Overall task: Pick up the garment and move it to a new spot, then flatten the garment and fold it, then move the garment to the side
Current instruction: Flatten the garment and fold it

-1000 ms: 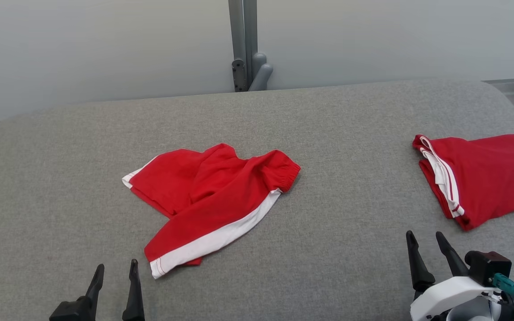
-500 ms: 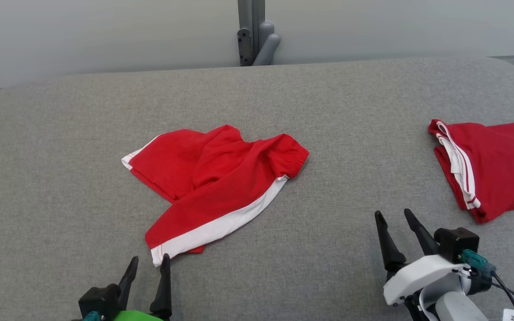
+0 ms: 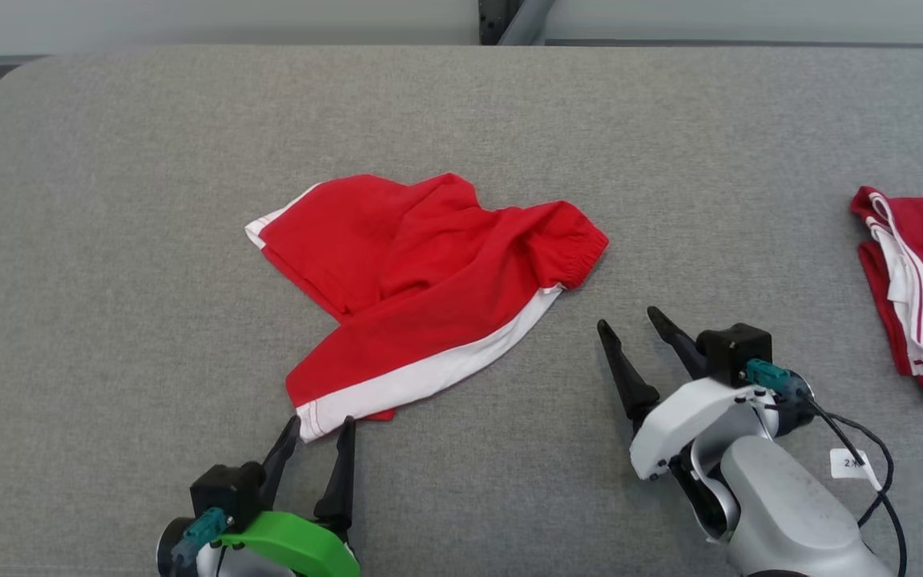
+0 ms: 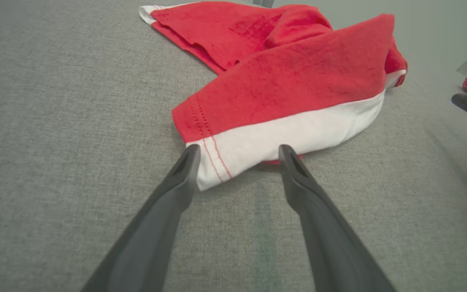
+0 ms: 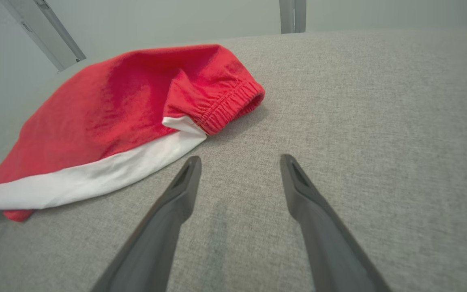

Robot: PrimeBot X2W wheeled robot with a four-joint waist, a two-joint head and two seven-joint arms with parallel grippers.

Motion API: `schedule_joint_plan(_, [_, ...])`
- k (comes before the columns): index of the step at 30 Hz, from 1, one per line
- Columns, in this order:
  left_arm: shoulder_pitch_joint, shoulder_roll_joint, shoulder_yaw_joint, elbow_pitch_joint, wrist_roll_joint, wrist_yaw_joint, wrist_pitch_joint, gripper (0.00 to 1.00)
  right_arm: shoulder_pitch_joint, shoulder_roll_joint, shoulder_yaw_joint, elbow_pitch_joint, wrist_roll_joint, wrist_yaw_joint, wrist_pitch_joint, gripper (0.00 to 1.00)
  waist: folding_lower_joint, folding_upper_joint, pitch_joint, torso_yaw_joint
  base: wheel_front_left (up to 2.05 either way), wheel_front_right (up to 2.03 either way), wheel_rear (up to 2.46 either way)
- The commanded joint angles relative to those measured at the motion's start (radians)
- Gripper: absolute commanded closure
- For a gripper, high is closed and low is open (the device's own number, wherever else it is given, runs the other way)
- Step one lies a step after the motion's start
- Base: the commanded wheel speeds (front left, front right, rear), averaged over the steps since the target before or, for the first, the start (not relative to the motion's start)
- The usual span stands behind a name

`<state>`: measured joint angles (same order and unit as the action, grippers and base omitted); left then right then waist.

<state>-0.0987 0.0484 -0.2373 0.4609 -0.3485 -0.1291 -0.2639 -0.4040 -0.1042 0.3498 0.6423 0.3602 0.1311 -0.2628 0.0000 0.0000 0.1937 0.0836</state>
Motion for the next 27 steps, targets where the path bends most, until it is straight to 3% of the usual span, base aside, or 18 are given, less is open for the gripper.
schedule_joint_plan(1, [-0.021, 0.004, -0.009, 0.001, -0.012, -0.002, 0.000, 0.00, -0.026, -0.003, 0.008, 0.020, 0.007, -0.001, -0.002, 0.00, 0.0000, 0.0000, 0.043, 0.042, 0.00, 0.00, 0.00])
schedule_joint_plan(11, [-0.071, 0.004, -0.056, -0.010, -0.050, -0.002, 0.000, 0.00, -0.138, -0.006, 0.023, 0.115, 0.026, -0.001, -0.002, 0.00, 0.0000, 0.0000, 0.105, 0.097, 0.00, 0.00, 0.00])
schedule_joint_plan(27, [-0.072, 0.004, -0.053, -0.026, -0.054, -0.002, 0.000, 0.00, -0.131, -0.029, 0.013, 0.065, 0.011, -0.001, -0.002, 0.00, 0.0000, 0.0000, 0.116, 0.106, 0.00, 0.00, 0.00])
